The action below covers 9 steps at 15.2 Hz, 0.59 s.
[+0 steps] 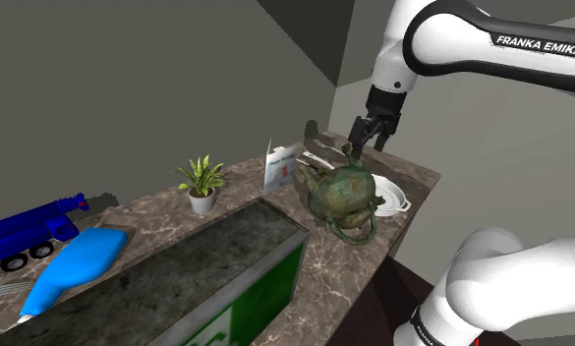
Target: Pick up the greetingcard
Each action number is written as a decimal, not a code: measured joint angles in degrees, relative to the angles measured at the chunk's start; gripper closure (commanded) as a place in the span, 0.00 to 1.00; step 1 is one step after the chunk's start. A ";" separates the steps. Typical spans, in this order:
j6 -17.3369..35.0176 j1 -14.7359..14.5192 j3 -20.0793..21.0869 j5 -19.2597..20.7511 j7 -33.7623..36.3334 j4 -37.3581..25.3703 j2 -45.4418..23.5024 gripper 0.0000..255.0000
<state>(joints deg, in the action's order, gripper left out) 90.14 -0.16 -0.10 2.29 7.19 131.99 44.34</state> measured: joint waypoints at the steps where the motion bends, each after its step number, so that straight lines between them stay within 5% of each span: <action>1: 0.00 0.00 0.00 0.00 0.00 0.00 0.00 0.00; 9: 5.64 -0.41 2.55 -2.67 5.26 -8.91 -15.25 0.00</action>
<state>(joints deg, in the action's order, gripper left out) 95.78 -0.57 2.45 -0.38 12.45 123.08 29.09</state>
